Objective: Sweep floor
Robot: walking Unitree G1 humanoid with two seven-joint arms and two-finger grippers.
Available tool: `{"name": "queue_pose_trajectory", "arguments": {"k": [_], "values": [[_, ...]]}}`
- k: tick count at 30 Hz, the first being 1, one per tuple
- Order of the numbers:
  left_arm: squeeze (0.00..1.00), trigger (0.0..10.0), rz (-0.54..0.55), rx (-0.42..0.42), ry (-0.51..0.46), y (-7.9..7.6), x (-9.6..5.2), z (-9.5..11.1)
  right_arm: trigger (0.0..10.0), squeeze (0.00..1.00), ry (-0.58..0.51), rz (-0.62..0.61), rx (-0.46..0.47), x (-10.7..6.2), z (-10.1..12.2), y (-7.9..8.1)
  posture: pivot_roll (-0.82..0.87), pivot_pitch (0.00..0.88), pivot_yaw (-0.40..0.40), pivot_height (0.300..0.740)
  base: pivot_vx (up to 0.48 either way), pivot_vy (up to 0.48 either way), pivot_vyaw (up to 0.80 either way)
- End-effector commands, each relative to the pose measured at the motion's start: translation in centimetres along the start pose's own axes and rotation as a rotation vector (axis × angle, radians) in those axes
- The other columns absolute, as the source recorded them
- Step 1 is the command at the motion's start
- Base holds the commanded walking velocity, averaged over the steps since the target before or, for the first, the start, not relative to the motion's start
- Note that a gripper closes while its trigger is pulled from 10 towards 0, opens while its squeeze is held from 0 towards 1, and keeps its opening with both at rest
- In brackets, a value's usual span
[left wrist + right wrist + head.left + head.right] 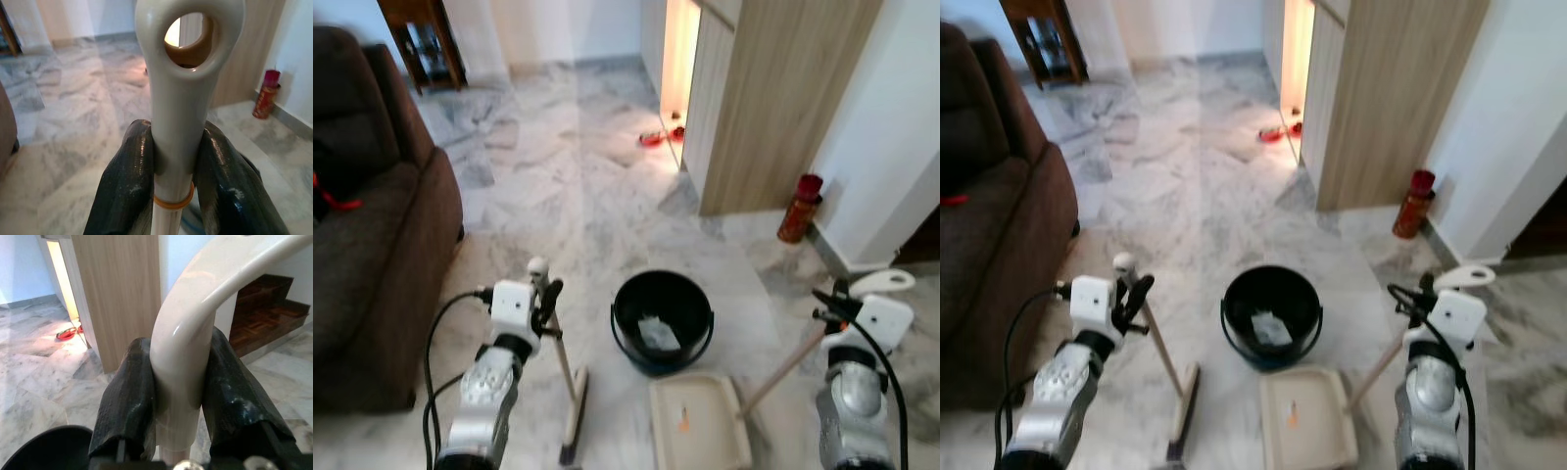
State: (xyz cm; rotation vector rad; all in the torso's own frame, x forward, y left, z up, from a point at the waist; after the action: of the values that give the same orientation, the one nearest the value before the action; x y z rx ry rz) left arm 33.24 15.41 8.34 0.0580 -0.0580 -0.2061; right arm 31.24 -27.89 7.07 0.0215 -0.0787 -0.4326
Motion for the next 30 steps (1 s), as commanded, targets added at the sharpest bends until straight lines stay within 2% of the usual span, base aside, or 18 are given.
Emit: {"name": "queue_pose_trajectory", "arguments": {"k": [1, 8, 15, 30], "values": [[0.00, 10.0, -0.003, 0.012, -0.029, 0.10, 0.24, 0.83, 10.0, 0.00, -0.035, -0.008, -0.001, 0.19, 0.73, -0.31, 0.12, 0.077, -0.008, 0.740, -0.281, 0.000, 0.00], [0.00, 10.0, 0.001, 0.006, -0.031, 0.04, 0.31, 0.86, 10.0, 0.00, -0.028, -0.012, -0.001, 0.23, 0.58, -0.45, 0.12, 0.083, -0.011, 0.740, -0.272, 0.000, 0.00], [0.00, 10.0, 0.007, 0.005, -0.034, 0.05, 0.43, 0.95, 10.0, 0.00, -0.006, -0.019, -0.010, 0.33, 0.32, -0.55, 0.12, 0.091, -0.014, 0.740, 0.000, 0.000, -0.12], [0.00, 10.0, -0.003, 0.000, -0.037, -0.27, 0.86, 1.07, 10.0, 0.00, 0.005, -0.023, -0.003, 0.22, 0.03, -0.66, 0.11, 0.086, -0.011, 0.740, 0.000, 0.000, -0.80]]}}
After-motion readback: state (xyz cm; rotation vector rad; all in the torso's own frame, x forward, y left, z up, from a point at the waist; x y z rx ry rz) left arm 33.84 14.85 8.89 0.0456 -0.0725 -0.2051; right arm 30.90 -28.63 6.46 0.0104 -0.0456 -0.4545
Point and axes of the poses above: a point about 5 cm out from each wrist's last joint towards the gripper, its own x axis pointing out of the wrist towards the gripper, its own z axis along the axis of the wrist's last joint, y = z × x, the point moved 4 cm from there along x, pointing out of the wrist towards the gripper, and after that the axes turned 1 degree about x, right-handed, at the moved point
